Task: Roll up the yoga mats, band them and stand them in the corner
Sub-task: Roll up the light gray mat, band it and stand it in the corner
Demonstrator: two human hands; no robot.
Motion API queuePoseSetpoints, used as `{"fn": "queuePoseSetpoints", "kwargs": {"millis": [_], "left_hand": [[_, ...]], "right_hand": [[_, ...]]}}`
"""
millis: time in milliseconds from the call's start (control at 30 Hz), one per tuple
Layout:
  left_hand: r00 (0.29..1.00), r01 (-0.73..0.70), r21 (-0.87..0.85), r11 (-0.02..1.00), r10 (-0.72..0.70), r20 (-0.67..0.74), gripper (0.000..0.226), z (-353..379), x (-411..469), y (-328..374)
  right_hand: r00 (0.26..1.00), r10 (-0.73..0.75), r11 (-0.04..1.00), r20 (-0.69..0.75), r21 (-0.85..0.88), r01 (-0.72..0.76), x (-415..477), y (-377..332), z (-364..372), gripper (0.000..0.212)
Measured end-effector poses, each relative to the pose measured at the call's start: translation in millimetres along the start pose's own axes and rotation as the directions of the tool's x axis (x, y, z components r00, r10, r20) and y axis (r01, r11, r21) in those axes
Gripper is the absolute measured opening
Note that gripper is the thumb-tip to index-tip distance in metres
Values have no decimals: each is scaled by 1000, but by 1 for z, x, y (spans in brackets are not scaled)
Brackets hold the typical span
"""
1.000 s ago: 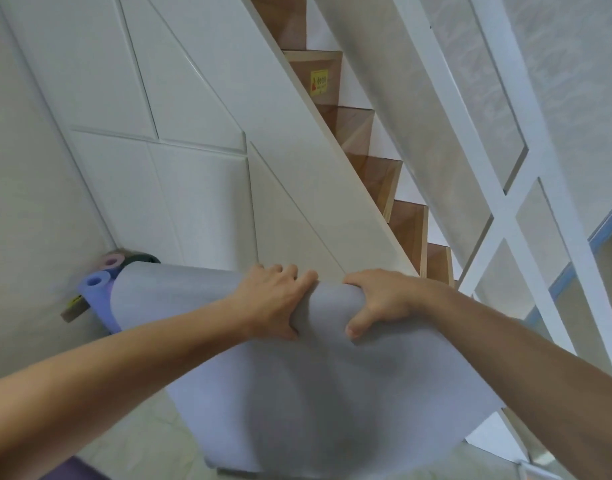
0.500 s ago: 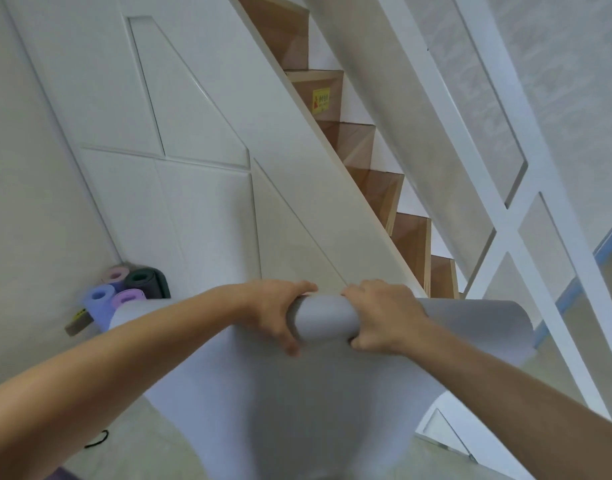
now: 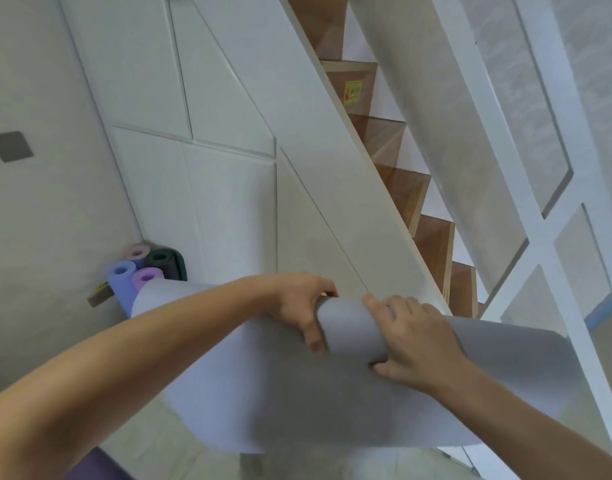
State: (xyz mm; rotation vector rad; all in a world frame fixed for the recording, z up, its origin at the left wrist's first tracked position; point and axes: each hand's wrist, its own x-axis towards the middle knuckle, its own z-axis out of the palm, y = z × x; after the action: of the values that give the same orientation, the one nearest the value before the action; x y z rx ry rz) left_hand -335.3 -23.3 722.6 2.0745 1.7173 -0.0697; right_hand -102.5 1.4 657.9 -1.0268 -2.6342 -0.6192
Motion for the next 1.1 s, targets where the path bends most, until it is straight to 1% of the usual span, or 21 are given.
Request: {"fn": "queuePoseSetpoints", "kwargs": {"millis": [33,100,200,267,333,400,433,467,533,567,600,667,700,733,767,833,900,933,967,1033,1100], "left_hand": [[1000,-10,35,999,10,2,97,0,-2,3],[999,-23,210,977,31,-32,114,9,-4,7],[971,10,536,844,121,-207,139,34,-8,4],[942,49,592,804,160,-295,135,47,-8,-3],[926,33,565,824,188,-328,114,52,-3,-13],[920,5,499,867,192,-342,90,51,1,-20],[919,-1,457,890,180,-349,83,51,3,-23],[928,5,403,915,146,-342,80,48,3,-24],[965,42,268,963,31,-261,76,34,3,-24],[983,51,198,979,-14,-183,75,25,3,-23],[995,50,121,991,-38,-97,73,18,3,-23],[998,55,-39,998,-54,34,71,10,3,-25],[996,56,-102,993,-48,79,72,9,1,-25],[993,54,-130,990,-40,110,76,10,1,-24],[991,46,-115,992,-30,132,82,11,0,-23],[993,-1,80,997,-8,116,107,18,-3,-18],[999,-39,381,924,47,-13,129,29,-5,-15],[992,-35,482,876,90,-91,132,38,-6,-14],[980,-14,536,844,117,-158,130,46,-6,-13],[966,6,537,843,134,-222,112,53,-4,-15],[975,5,451,893,96,-201,93,46,0,-20]], "right_hand": [[1000,12,999,1,39,-12,2,2,0,102],[979,63,991,194,102,-84,10,7,-11,87],[890,79,944,449,253,-211,22,14,-25,69],[814,45,873,579,374,-313,28,18,-33,65],[769,8,821,639,436,-370,28,17,-35,64],[770,-28,850,638,420,-317,25,10,-35,72],[785,-31,883,618,386,-269,22,5,-32,83],[803,-18,923,596,318,-215,19,-1,-30,101],[854,33,986,520,122,-112,9,-15,-25,132],[884,51,995,464,49,-83,3,-20,-21,137],[921,58,998,386,-4,-61,-1,-23,-17,138],[975,24,1000,219,-5,-24,-3,-22,-11,128],[975,13,1000,223,19,-18,-1,-19,-11,117],[960,6,998,281,57,-23,4,-14,-13,103],[932,5,993,362,110,-48,10,-7,-17,91],[884,19,972,468,199,-127,19,2,-22,76],[828,34,925,559,297,-238,30,10,-28,70],[796,22,895,605,343,-286,32,13,-30,68],[770,9,863,639,384,-329,33,15,-31,66],[750,-24,829,660,432,-354,31,14,-31,72],[777,-51,885,627,390,-256,23,8,-26,94]]}}
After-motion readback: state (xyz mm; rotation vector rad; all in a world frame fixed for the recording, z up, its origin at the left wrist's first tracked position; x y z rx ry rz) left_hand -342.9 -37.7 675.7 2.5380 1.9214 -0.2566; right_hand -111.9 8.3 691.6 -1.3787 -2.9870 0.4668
